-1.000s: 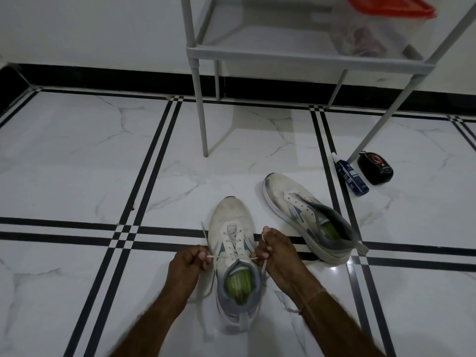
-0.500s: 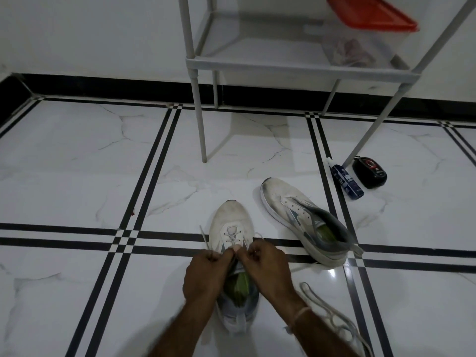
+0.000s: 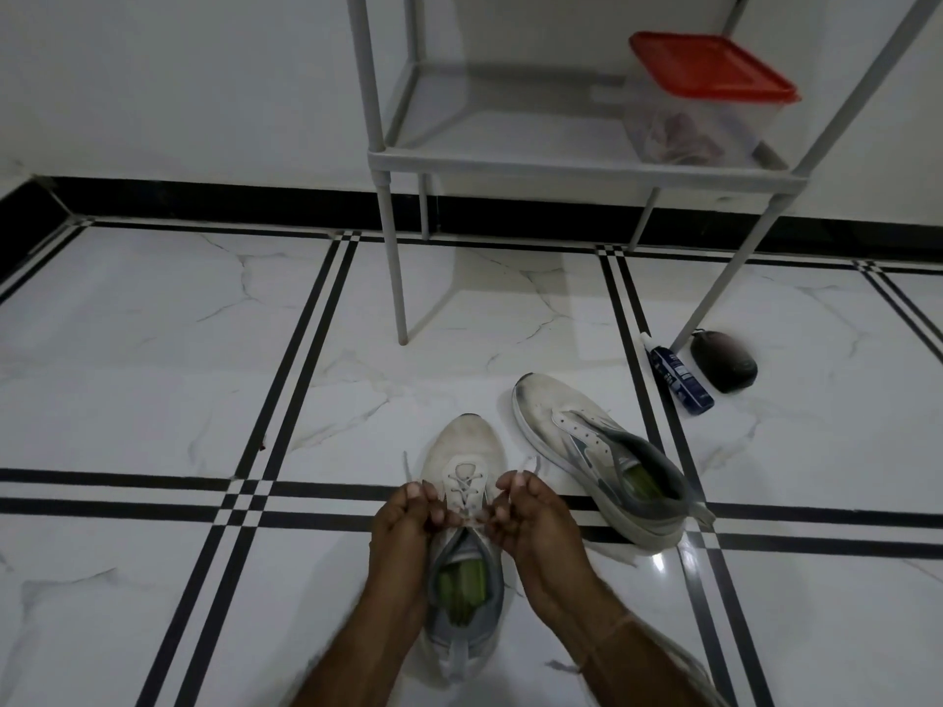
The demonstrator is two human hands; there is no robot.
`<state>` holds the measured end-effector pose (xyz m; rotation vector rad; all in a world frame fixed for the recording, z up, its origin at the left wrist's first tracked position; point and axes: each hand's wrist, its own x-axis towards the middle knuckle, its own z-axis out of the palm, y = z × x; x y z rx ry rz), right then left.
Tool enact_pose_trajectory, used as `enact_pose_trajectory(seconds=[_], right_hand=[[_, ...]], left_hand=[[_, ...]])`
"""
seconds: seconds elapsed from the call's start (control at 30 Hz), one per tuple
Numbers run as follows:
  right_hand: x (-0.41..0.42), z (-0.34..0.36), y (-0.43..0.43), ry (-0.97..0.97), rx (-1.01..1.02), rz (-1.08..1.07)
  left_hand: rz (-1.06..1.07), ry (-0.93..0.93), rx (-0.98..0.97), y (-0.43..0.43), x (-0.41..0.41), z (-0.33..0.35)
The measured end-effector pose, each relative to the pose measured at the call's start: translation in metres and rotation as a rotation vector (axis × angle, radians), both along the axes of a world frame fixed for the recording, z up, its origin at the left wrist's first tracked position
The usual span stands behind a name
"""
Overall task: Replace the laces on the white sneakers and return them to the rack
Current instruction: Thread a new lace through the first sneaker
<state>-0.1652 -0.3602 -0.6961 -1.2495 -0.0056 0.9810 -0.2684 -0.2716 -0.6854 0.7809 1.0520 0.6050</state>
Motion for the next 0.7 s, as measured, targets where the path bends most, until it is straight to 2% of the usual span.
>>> enact_pose_trajectory(seconds=[0.1,0.23,0.37,0.5,0.7], right_hand=[[0.002,-0.008,0.004,-0.023,-0.068,0.038],[0.002,-0.018,0.001,-0.074,-0.164,0.082],[0.01,-0.013,-0.011,-0.057,-0.16,0.112],[0.024,0.003,-0.021,-0.048,-0.016,0.104],[0.026,0.055,-0.004,-0.307,0.003,0.128]], left_hand=[[0.028,0.009,-0.096,0.013,0.002,-0.013],[0.004,0.046,-0.095,0.022,0.0,-0.024],[-0.145,0.071,0.03,0.025,-0.009,-0.021],[-0.19,-0.027,0.084,0.031,-0.013,-0.005],[-0.203,-0.05,0.23,0.022,0.008,0.048]])
